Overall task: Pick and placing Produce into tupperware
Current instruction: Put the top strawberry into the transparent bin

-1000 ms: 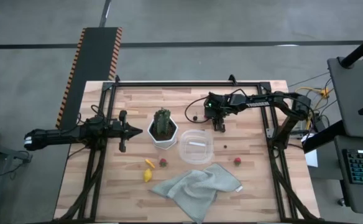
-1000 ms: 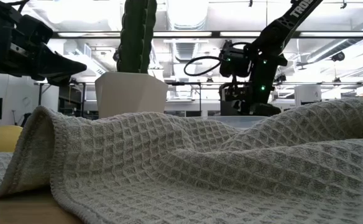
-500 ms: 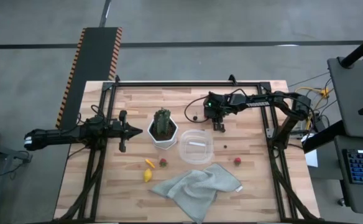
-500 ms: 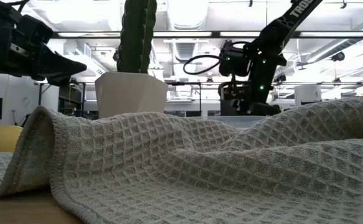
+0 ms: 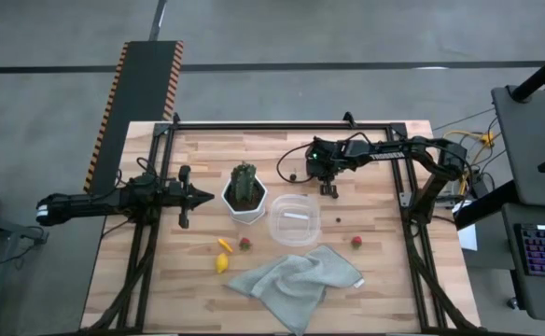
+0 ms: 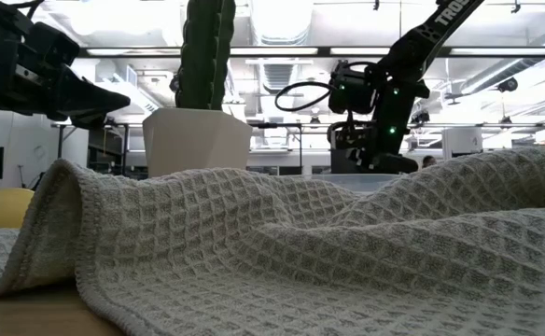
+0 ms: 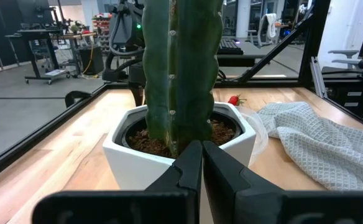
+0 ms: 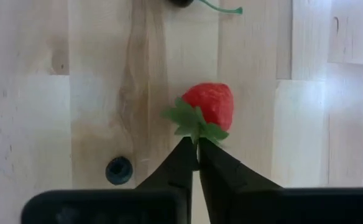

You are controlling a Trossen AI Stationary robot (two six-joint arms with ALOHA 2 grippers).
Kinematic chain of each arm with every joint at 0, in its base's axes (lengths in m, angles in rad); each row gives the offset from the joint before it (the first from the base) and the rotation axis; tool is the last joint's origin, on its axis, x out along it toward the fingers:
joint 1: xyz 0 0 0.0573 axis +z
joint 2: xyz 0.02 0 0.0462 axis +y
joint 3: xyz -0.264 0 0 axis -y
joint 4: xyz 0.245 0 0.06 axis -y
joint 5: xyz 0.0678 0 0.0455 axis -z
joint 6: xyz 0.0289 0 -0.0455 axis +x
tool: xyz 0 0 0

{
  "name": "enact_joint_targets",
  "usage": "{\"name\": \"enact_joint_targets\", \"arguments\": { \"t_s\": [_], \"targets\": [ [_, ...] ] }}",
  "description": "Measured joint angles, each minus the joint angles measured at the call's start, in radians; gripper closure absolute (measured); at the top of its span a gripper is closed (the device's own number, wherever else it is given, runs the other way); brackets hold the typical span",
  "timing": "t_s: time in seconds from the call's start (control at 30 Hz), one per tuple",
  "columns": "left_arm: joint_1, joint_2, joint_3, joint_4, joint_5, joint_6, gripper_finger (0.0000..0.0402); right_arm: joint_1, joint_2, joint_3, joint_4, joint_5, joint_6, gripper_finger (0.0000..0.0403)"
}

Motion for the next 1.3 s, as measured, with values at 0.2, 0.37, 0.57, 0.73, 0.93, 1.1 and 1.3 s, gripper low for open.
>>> {"name": "enact_joint_targets", "arguments": {
  "t_s": [0.2, 0.37, 0.57, 0.73, 0.93, 1.1, 1.3],
  "targets": [
    [0.000, 0.000, 0.000, 0.000, 0.000, 0.000, 0.0402, 0.000, 0.000, 0.000, -0.015, 0.088, 0.001, 0.0393],
    [0.000, 0.000, 0.000, 0.000, -0.001, 0.000, 0.0402, 0.000, -0.013, 0.010, -0.069, 0.105, 0.013, 0.0394],
    [0.000, 0.000, 0.000, 0.000, -0.001, 0.000, 0.0402, 0.002, -0.084, 0.011, -0.081, 0.104, 0.051, 0.0394],
    [0.000, 0.000, 0.000, 0.000, -0.001, 0.000, 0.0402, 0.003, -0.172, 0.011, -0.081, 0.096, 0.076, 0.0394],
    [0.000, 0.000, 0.000, 0.000, -0.001, 0.000, 0.0402, 0.009, -0.297, 0.011, -0.083, 0.003, 0.142, 0.0394],
    [0.000, 0.000, 0.000, 0.000, -0.001, 0.000, 0.0402, 0.063, -0.388, 0.011, -0.084, -0.055, 0.193, 0.0394],
    [0.000, 0.000, 0.000, 0.000, -0.001, 0.000, 0.0402, 0.189, -0.426, 0.011, -0.091, -0.085, 0.272, 0.0395]
  ]
}}
